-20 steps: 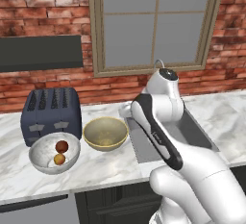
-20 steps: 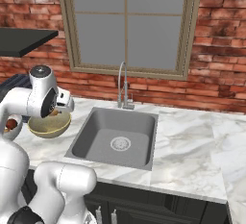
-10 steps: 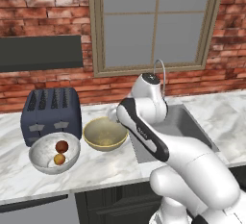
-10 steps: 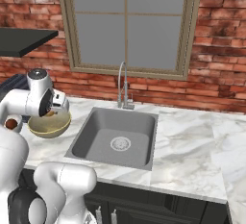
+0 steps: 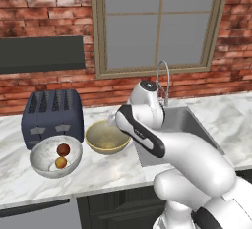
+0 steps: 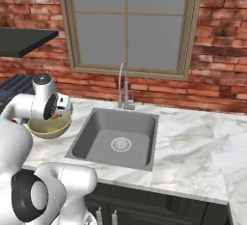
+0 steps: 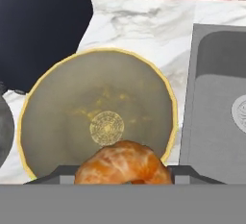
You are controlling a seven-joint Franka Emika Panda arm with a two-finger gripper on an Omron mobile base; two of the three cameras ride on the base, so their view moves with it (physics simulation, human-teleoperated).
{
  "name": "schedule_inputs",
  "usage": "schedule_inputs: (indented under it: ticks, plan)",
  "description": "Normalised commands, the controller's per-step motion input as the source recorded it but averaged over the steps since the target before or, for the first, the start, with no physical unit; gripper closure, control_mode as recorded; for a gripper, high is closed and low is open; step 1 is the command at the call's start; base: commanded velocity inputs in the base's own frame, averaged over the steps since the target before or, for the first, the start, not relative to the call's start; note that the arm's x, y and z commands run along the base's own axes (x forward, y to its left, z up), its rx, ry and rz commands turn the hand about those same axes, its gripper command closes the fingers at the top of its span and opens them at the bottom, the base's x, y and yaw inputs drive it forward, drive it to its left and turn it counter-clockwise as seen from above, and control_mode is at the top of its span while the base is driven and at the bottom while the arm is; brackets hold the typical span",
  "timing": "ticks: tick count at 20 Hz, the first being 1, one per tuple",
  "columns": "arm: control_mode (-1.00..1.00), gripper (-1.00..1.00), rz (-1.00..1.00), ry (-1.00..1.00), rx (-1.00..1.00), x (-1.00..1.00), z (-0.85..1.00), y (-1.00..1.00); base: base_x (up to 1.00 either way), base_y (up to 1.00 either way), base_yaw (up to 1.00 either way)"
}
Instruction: Pick the apples from the cabinet and place them in one bowl. Pick the tangerine from the sink and place it in the other bowl.
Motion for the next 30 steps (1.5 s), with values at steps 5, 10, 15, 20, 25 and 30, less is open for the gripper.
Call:
schedule_inputs:
  ticks: [5,10,15,20,25,30]
  plan:
    - [-1.0,1.0,0.0,0.05,-0.02,0.33,-0.06,0.2,0.0,0.0,0.0]
    - [-1.0,1.0,0.0,0.13,0.0,0.22,0.0,0.37,0.0,0.0,0.0]
    - [-1.0,1.0,0.0,0.06,-0.02,0.26,-0.17,0.29,0.0,0.0,0.0]
    - [-1.0,1.0,0.0,0.03,-0.04,0.18,-0.22,0.19,0.0,0.0,0.0]
    - [-1.0,1.0,0.0,0.0,-0.01,0.01,-0.23,0.08,0.0,0.0,0.0]
    - [-1.0,1.0,0.01,0.0,-0.02,0.0,-0.32,0.03,0.0,0.0,0.0]
